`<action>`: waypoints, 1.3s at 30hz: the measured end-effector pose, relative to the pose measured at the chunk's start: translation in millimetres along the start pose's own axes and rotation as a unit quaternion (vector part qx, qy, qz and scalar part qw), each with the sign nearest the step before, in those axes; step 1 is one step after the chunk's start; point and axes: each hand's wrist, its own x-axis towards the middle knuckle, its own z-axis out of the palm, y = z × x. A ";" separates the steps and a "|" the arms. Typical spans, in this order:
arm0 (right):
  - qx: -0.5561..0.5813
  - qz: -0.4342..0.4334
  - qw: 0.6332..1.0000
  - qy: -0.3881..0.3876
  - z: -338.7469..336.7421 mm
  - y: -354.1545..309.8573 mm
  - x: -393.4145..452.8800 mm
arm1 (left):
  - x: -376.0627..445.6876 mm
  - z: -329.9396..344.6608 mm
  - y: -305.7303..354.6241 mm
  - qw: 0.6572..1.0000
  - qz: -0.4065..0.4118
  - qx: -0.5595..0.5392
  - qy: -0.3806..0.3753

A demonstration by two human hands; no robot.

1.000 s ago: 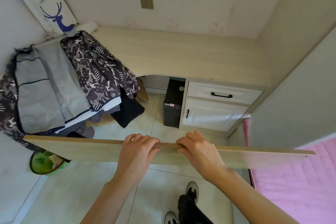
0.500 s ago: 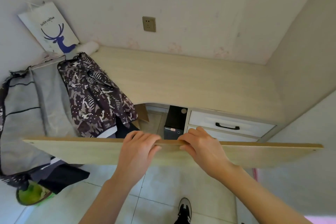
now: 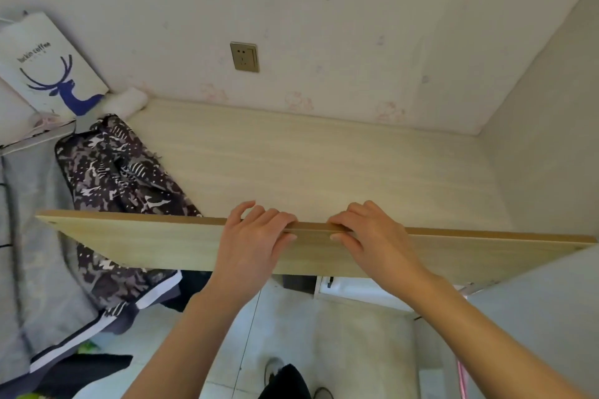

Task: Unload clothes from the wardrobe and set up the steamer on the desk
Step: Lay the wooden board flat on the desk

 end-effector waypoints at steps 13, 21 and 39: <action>-0.020 0.041 0.997 0.058 -5.0 37.5 124.1 | 131.4 42.0 -75.7 0.998 0.047 -0.046 0.018; -0.028 0.085 0.996 0.021 0.4 56.3 164.7 | 171.3 70.5 -100.5 0.996 0.056 -0.074 -0.012; -0.011 0.100 0.993 -0.063 10.7 96.7 190.8 | 190.4 109.6 -100.4 0.989 0.000 -0.118 -0.086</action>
